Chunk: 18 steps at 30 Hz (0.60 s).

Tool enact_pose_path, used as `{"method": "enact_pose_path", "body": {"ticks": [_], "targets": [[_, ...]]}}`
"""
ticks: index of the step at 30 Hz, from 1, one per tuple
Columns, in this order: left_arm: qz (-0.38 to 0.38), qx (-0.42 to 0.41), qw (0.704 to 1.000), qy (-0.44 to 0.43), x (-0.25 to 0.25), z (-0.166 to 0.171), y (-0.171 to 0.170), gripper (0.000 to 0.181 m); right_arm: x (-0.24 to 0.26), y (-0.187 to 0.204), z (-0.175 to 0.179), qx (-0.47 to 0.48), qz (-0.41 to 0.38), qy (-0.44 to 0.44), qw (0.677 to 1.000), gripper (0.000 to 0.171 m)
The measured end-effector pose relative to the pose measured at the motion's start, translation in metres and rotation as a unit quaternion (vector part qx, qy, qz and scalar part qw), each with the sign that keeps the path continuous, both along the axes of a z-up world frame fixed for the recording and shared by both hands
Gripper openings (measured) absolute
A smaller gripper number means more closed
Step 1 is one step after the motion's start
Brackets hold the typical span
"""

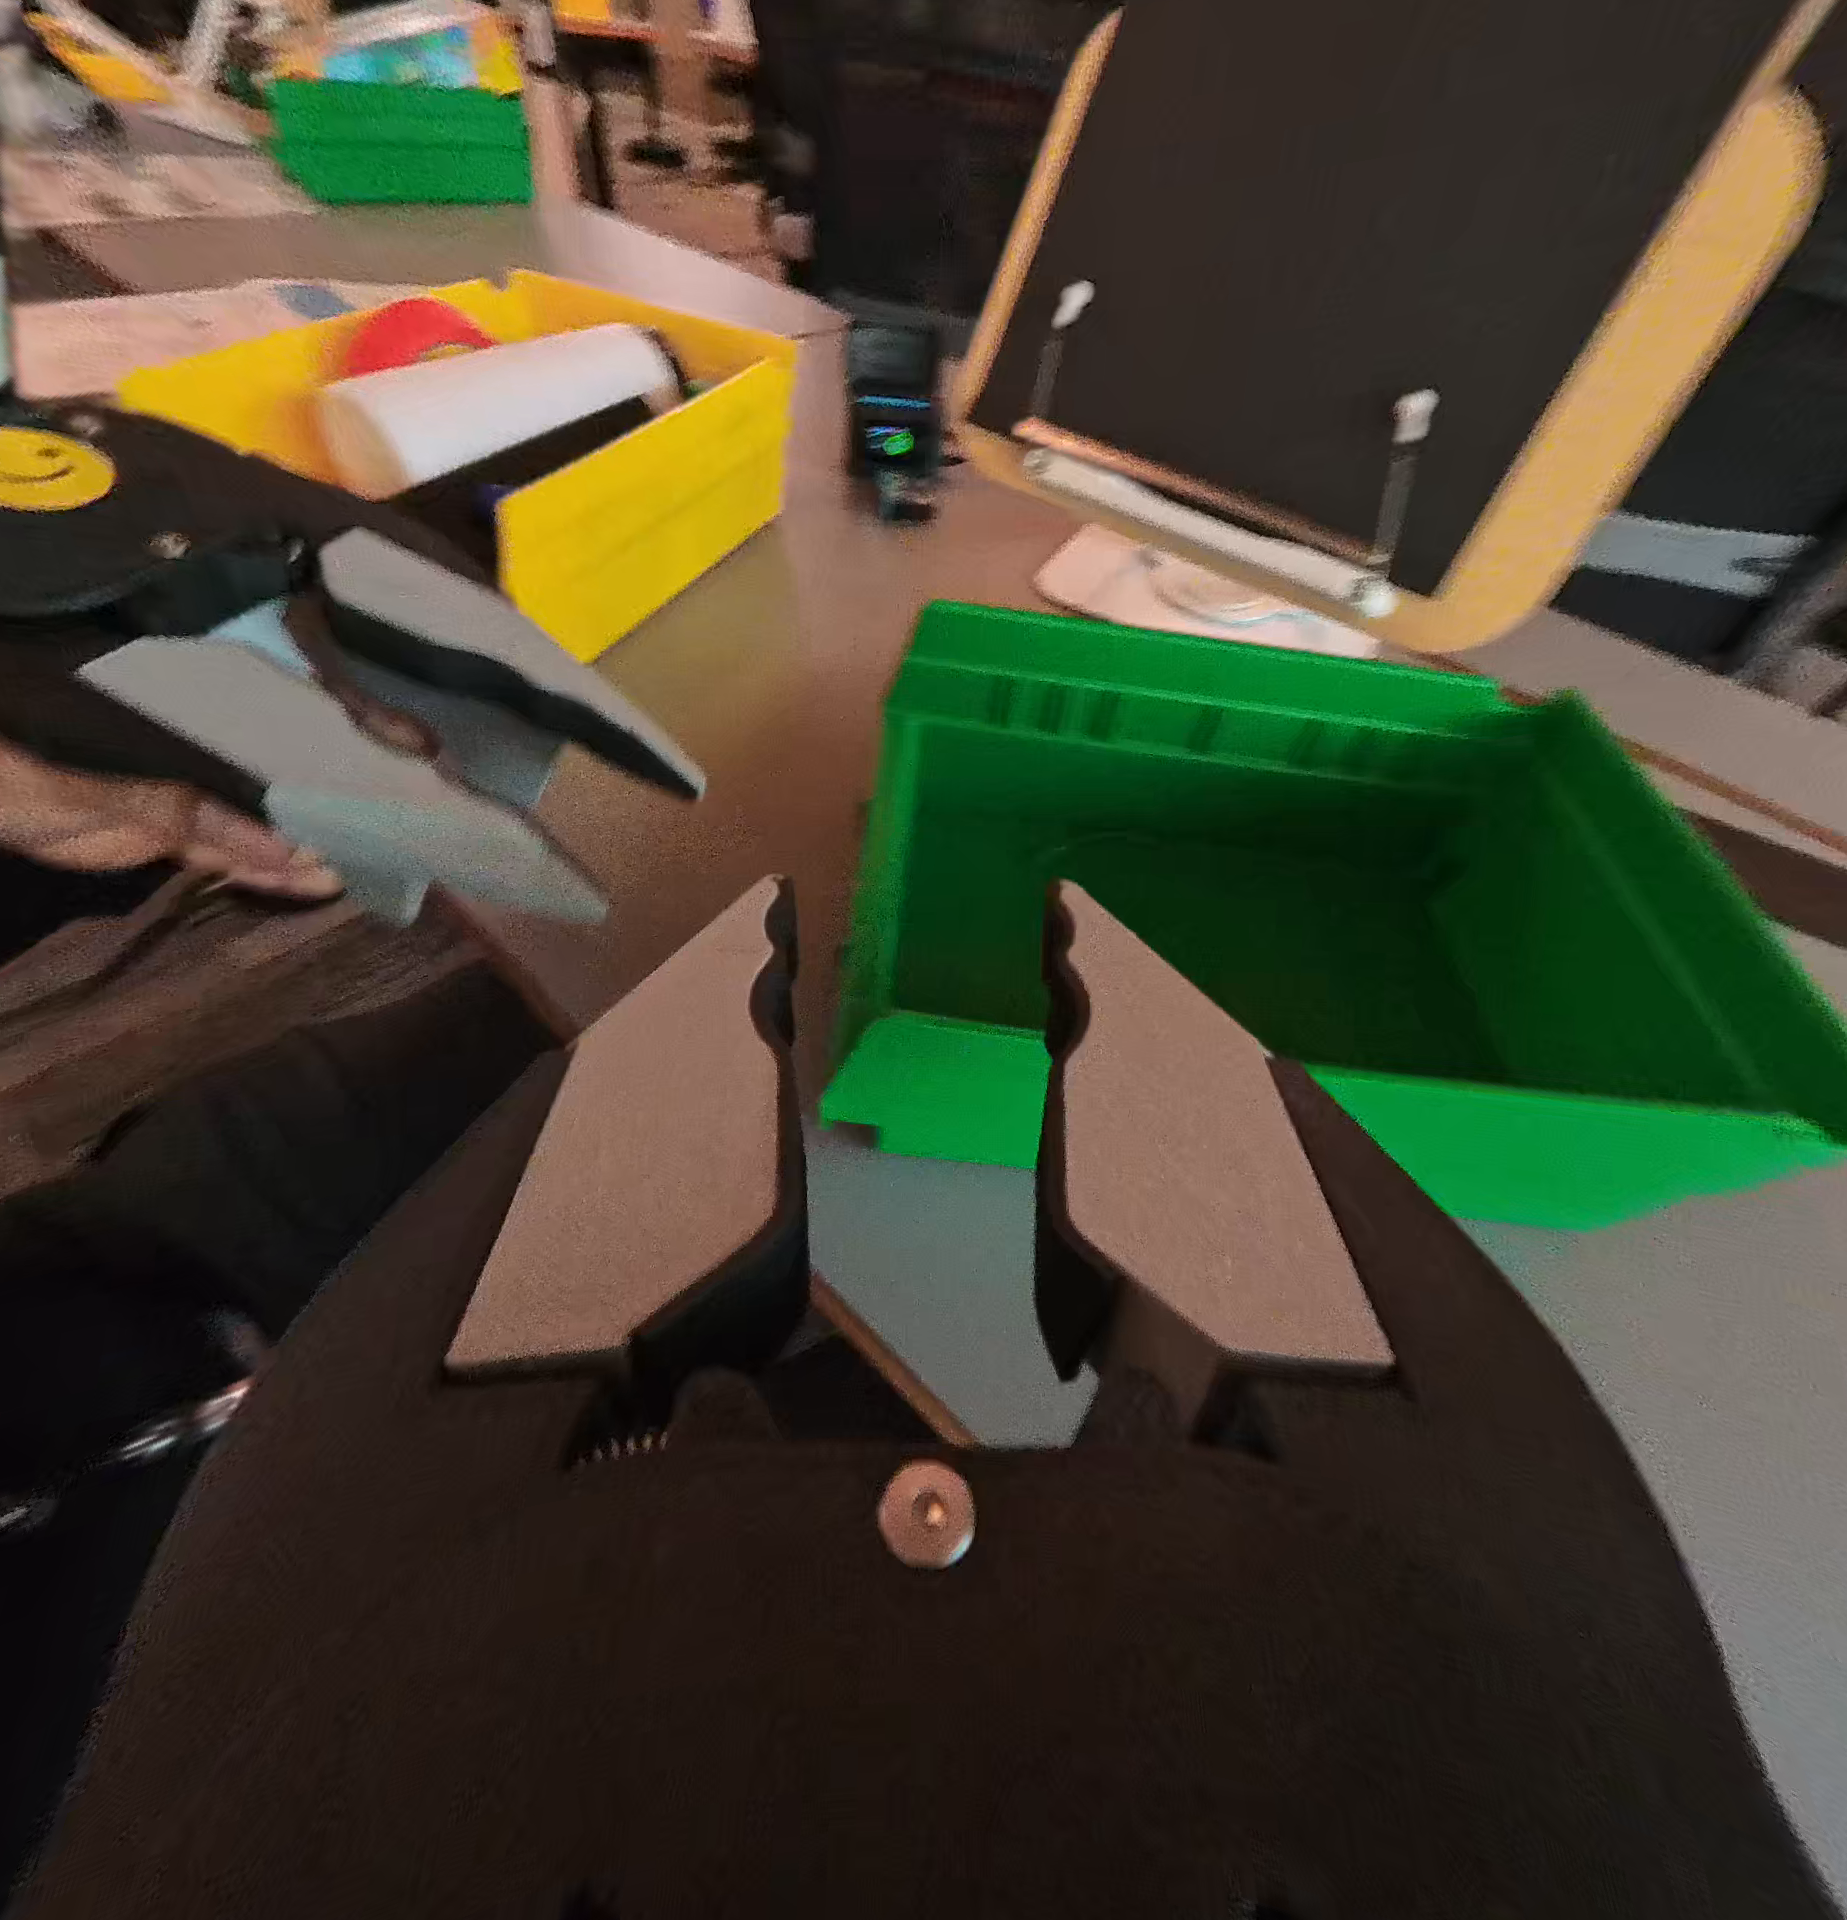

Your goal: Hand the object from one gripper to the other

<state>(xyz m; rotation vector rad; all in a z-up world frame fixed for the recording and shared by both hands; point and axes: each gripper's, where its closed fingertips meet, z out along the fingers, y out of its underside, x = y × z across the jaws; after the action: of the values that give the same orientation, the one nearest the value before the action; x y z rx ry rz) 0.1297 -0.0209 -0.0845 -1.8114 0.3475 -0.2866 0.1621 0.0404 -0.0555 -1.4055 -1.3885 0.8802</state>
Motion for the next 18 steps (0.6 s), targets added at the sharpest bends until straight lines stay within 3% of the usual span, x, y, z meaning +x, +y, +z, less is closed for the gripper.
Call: {"method": "enact_pose_path", "body": {"ticks": [3,6,10,11,15,18], "targets": [[0.070,-0.013,0.997,0.008,-0.061,-0.005,-0.029,0.032,-0.023,-0.028,-0.021,-0.006,0.043,-0.063,0.997,0.042],[0.157,-0.052,0.986,0.007,-0.130,-0.029,-0.050,0.033,-0.044,-0.009,-0.049,0.059,-0.017,-0.111,0.992,0.028],[0.243,-0.083,0.966,0.008,-0.195,-0.055,-0.085,0.035,-0.030,0.034,-0.070,0.105,-0.085,-0.161,0.978,0.033],[0.262,-0.081,0.961,0.024,-0.208,-0.056,-0.096,0.026,-0.019,0.047,-0.070,0.116,-0.105,-0.176,0.972,0.036],[0.347,-0.086,0.929,0.095,-0.257,-0.059,-0.131,0.030,0.027,0.138,-0.062,0.223,-0.237,-0.228,0.918,0.030],[0.350,-0.078,0.929,0.092,-0.258,-0.052,-0.136,0.037,0.049,0.174,-0.063,0.188,-0.288,-0.241,0.908,0.039]]}}
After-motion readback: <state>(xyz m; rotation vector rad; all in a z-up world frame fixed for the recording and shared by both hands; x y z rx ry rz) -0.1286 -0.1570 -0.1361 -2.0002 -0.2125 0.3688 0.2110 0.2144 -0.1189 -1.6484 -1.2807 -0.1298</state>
